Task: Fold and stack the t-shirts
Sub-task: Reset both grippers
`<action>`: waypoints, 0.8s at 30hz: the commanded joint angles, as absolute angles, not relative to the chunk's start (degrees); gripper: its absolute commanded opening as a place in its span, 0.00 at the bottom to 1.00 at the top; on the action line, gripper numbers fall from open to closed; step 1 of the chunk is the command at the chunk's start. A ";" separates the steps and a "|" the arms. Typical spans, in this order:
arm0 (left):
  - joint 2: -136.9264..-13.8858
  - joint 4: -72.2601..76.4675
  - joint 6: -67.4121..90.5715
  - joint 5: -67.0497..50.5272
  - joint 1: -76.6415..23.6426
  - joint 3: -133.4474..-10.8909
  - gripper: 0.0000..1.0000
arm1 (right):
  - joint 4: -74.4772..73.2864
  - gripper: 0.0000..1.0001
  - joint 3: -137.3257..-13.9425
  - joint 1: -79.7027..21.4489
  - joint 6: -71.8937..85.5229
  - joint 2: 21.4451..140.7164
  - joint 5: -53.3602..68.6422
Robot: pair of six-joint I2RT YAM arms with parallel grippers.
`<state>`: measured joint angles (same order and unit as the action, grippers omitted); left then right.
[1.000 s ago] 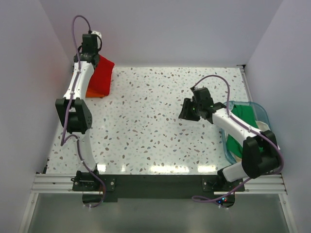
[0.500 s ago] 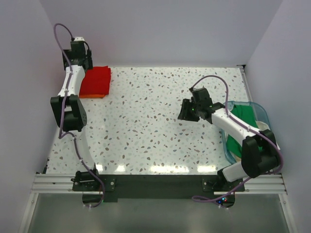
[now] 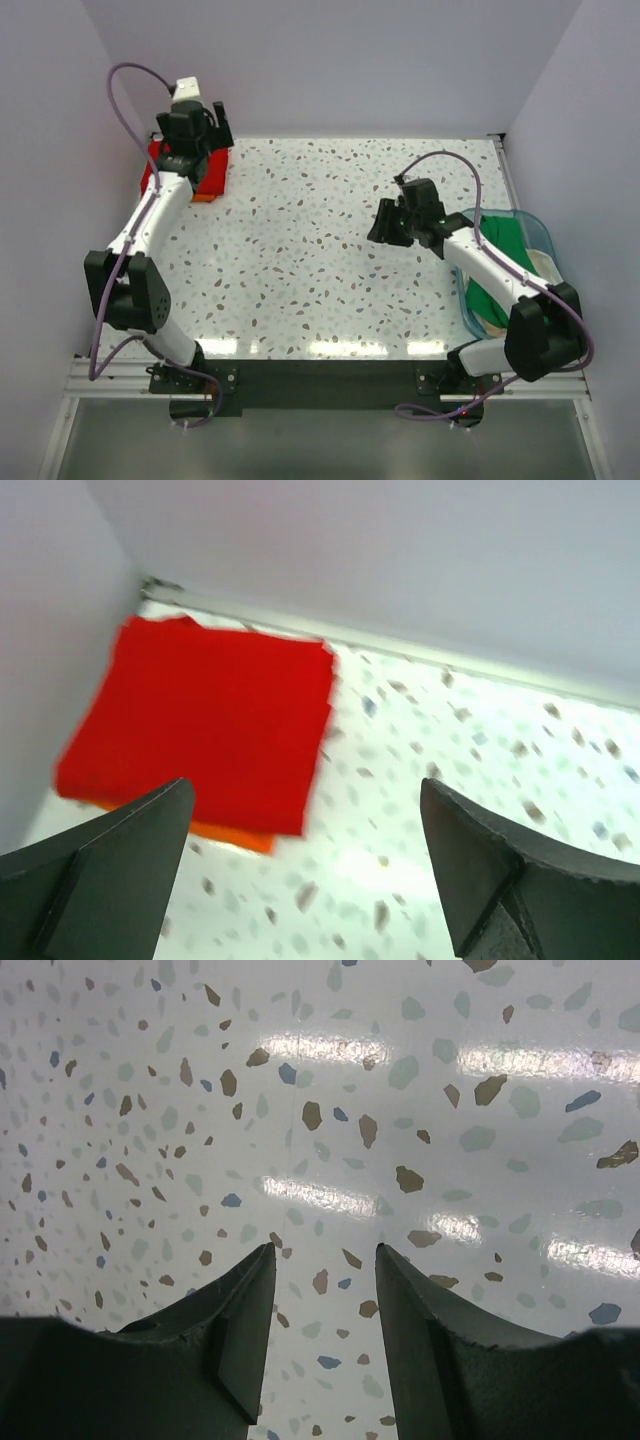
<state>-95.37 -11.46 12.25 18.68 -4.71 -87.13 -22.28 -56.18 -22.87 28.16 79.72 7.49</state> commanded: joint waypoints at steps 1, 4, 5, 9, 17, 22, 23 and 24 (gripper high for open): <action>-88.96 -8.88 17.58 20.03 -15.01 -79.03 1.00 | -22.15 0.48 -57.57 -23.20 28.04 75.33 6.77; -83.25 -9.67 19.86 24.43 -23.88 -71.21 1.00 | -23.38 0.48 -57.48 -23.29 27.78 72.87 6.07; -80.88 -9.15 20.82 24.52 -25.99 -67.62 1.00 | -23.81 0.48 -57.48 -23.12 27.60 72.17 5.89; -78.66 -10.89 23.11 26.54 -38.72 -62.93 1.00 | -25.75 0.48 -56.25 -23.20 26.72 66.73 3.78; -78.23 -12.57 27.68 22.87 -50.01 -60.21 1.00 | -28.73 0.48 -52.65 -23.20 26.11 57.05 -1.31; -74.98 -12.31 26.55 21.53 -50.19 -58.01 1.00 | -30.50 0.47 -50.63 -23.20 25.58 53.35 -5.62; -74.54 -12.04 26.28 21.27 -50.10 -57.75 1.00 | -30.32 0.47 -50.36 -23.20 25.58 52.74 -5.80; -74.10 -11.95 25.84 21.10 -50.10 -57.48 1.00 | -30.24 0.47 -50.27 -23.20 25.75 52.56 -6.15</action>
